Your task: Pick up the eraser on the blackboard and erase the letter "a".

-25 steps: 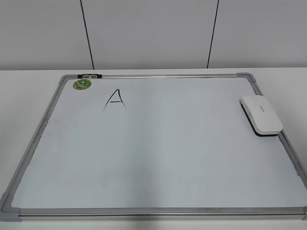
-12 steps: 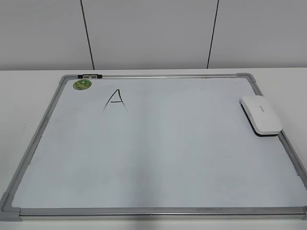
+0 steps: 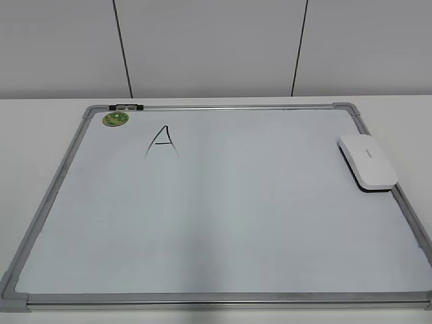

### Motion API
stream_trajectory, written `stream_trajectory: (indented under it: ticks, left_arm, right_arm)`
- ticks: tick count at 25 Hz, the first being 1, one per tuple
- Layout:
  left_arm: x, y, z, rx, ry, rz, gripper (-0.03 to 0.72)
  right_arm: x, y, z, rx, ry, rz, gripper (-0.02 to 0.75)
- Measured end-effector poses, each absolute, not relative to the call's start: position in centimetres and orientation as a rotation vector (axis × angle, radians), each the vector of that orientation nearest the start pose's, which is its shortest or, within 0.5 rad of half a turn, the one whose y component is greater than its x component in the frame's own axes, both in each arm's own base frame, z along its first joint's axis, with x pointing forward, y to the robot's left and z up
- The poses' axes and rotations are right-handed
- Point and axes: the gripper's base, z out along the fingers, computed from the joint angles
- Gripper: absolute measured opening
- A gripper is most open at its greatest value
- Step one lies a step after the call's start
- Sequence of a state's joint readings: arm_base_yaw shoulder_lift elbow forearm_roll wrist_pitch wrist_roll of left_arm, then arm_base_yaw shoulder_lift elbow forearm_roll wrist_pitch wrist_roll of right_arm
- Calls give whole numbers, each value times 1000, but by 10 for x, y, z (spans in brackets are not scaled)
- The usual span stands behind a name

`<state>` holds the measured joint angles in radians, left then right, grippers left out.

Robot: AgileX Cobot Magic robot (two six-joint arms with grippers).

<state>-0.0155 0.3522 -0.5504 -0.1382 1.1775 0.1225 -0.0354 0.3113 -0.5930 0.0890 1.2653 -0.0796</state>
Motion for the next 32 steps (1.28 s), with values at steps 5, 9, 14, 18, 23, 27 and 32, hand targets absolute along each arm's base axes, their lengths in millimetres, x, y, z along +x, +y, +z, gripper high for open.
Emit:
stream_trajectory:
  ticks: [5, 9, 14, 18, 23, 27, 32]
  left_arm:
    - [45, -11, 272, 144, 2418, -119, 419]
    - [46, -11, 271, 137, 2411, -117, 419]
    - [46, -11, 271, 134, 2409, -118, 442]
    - [46, -11, 271, 135, 2409, -115, 510]
    - [46, -9, 271, 138, 2410, -86, 528]
    - [46, -8, 271, 135, 2412, -73, 529]
    - [46, -7, 271, 136, 2412, -63, 529]
  right_arm:
    - [36, 4, 268, -49, 2444, 30, 588]
    - [38, 4, 263, -47, 2441, 27, 588]
    - [38, 4, 263, -47, 2441, 25, 587]
    - [38, 4, 263, -47, 2441, 25, 587]
    - [38, 4, 263, -47, 2441, 25, 587]
    - [38, 4, 263, -47, 2441, 25, 587]
    - [38, 4, 263, -47, 2441, 25, 587]
